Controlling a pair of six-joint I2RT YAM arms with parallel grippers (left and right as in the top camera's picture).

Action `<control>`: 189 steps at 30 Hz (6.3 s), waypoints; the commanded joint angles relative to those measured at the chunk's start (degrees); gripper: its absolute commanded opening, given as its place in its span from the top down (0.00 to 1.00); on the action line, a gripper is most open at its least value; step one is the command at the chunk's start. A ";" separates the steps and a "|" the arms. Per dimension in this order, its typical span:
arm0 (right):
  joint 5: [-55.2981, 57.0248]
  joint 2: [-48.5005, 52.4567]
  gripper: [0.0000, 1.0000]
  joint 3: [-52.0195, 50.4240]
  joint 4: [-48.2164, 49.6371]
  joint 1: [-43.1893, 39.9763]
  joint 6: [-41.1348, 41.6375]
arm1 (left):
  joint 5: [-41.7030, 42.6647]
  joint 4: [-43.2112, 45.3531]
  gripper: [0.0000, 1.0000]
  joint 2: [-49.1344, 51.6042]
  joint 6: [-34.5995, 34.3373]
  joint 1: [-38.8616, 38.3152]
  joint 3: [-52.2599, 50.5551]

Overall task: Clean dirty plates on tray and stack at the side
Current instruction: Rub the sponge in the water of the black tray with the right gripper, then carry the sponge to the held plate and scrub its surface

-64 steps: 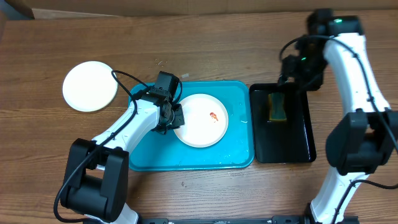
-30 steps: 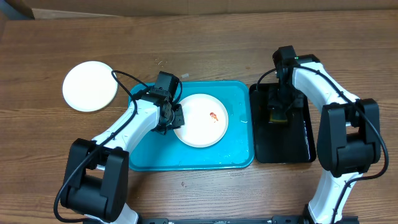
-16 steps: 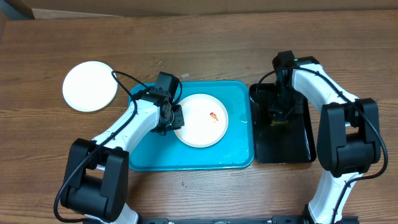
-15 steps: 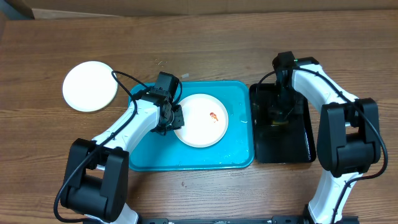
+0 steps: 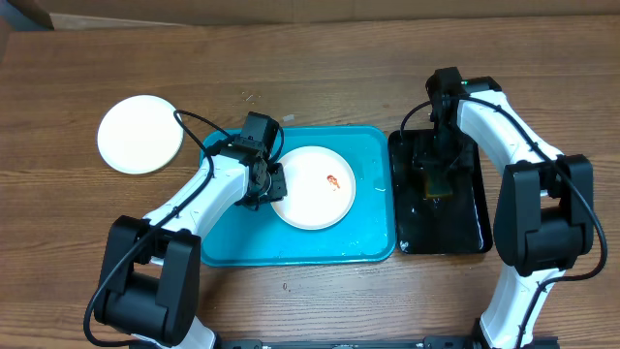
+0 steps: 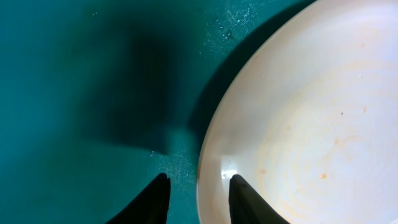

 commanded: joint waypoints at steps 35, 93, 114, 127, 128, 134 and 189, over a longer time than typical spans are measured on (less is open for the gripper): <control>2.51 -1.01 0.96 -1.62 3.98 -0.37 -0.13 | -0.59 1.60 0.71 0.59 0.44 -0.44 -0.37; 6.21 -0.98 0.96 6.99 -6.95 -0.42 0.11 | -0.83 -1.62 0.81 2.32 0.00 -0.28 3.06; 5.33 -1.01 0.96 13.57 -10.73 -0.42 3.37 | -2.08 -1.11 0.96 1.46 -0.44 -0.28 3.06; 2.95 -1.01 0.96 13.18 -9.64 0.02 6.12 | -2.08 -1.16 0.96 1.46 -0.39 -0.28 3.06; -0.33 -1.01 0.96 13.18 -8.72 0.13 3.39 | -2.08 -1.16 0.96 1.46 -0.37 -0.28 3.06; 7.98 -1.01 0.96 13.16 -10.51 0.92 12.15 | -2.08 -1.27 0.96 1.46 -0.37 -0.28 3.06; 6.80 3.10 0.96 15.43 1.25 31.56 0.52 | -1.86 -1.29 0.96 1.46 0.24 -0.28 3.04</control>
